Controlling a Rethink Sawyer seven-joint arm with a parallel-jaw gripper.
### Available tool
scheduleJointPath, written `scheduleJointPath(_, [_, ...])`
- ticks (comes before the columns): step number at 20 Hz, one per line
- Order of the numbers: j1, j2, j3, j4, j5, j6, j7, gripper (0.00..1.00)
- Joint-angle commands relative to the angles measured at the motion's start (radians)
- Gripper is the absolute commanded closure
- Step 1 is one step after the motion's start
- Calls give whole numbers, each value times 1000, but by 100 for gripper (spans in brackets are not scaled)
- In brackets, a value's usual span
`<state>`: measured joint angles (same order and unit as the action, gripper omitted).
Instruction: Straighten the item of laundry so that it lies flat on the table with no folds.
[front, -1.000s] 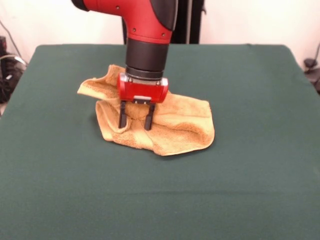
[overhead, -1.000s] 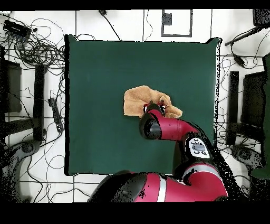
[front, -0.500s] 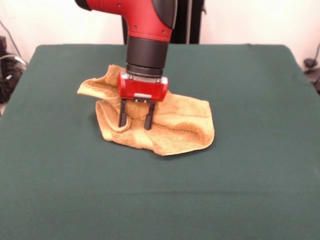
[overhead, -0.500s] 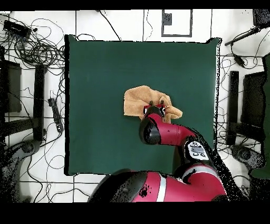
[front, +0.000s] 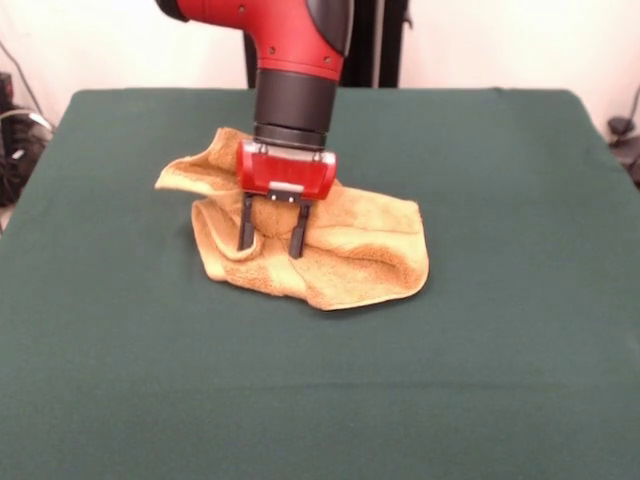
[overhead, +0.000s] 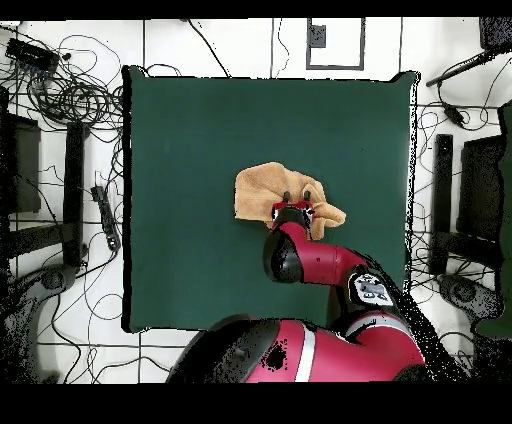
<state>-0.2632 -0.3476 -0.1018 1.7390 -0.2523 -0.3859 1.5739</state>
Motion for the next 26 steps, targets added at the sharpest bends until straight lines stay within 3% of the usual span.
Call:
scheduleJointPath(1, [23, 173, -1, 213, -26, 204, 151, 0])
scheduleJointPath(5, [32, 143, -8, 227, -19, 151, 167, 0])
scheduleJointPath(19, [1, 26, 38, 239, 12, 322, 133, 0])
scheduleJointPath(26, [-1, 8, 49, 222, 6, 370, 121, 0])
